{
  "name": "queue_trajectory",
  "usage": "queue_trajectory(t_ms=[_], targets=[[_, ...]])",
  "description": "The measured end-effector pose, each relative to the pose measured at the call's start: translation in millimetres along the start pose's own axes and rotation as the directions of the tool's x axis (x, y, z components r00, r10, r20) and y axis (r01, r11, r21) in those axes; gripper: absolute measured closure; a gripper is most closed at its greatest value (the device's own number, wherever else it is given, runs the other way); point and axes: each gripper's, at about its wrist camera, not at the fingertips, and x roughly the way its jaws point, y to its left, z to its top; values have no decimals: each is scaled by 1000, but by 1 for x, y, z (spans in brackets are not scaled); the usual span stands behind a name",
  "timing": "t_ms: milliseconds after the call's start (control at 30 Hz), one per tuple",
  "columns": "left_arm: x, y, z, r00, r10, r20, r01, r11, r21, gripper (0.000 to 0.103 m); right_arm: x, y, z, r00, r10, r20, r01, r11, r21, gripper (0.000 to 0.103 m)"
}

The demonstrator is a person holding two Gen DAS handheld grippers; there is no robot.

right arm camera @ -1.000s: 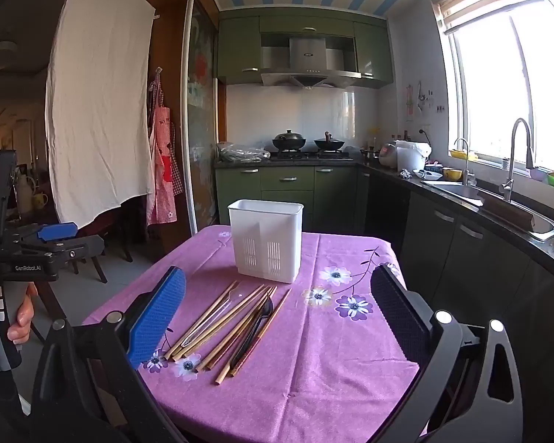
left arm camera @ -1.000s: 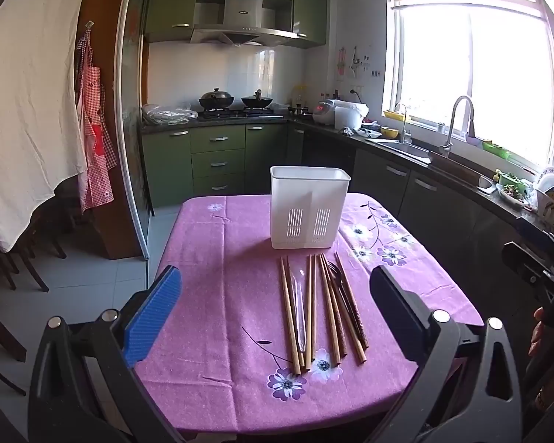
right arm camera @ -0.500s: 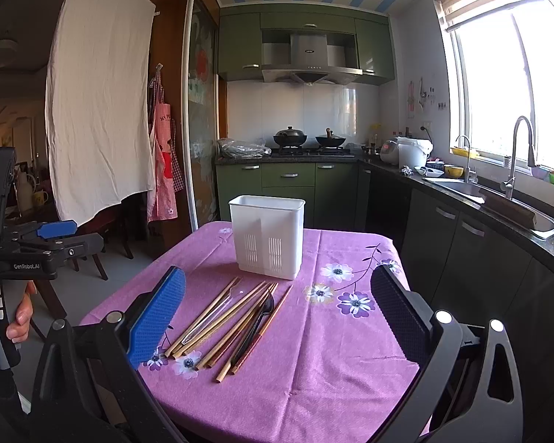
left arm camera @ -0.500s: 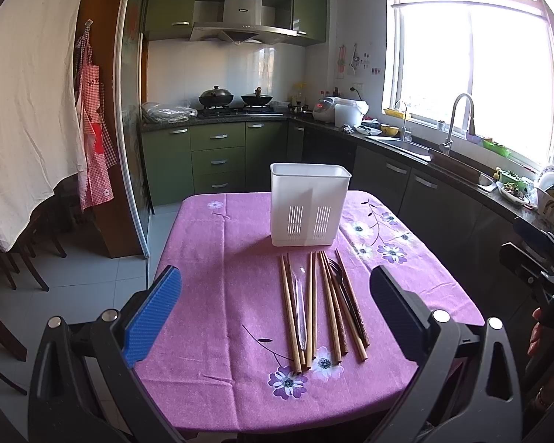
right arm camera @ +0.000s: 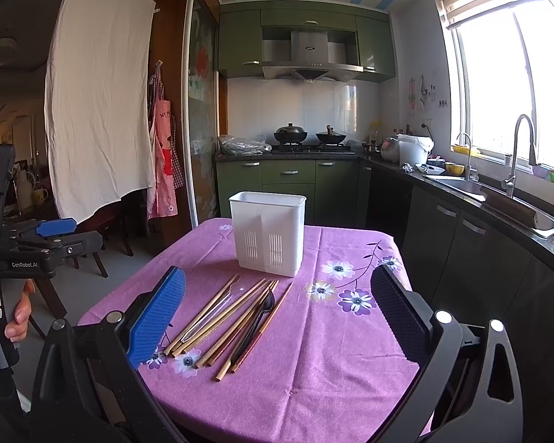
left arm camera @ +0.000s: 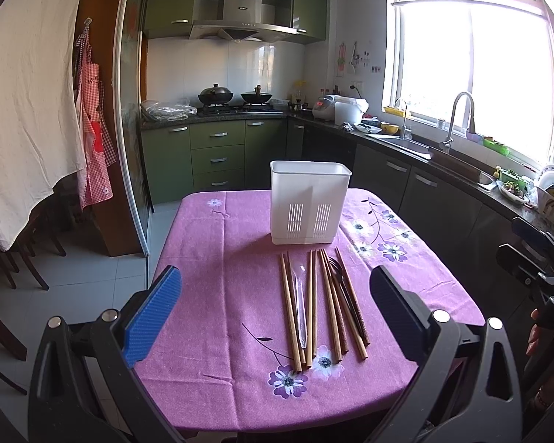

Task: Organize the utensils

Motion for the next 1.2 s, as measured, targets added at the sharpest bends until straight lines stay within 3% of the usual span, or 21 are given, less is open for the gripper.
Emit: queue_trajectory(t_ms=[1200], targets=[[1, 0, -1, 1000, 1, -6, -1, 1000, -1, 6, 10, 1, -2, 1000, 4, -20, -4, 1000, -2, 4]])
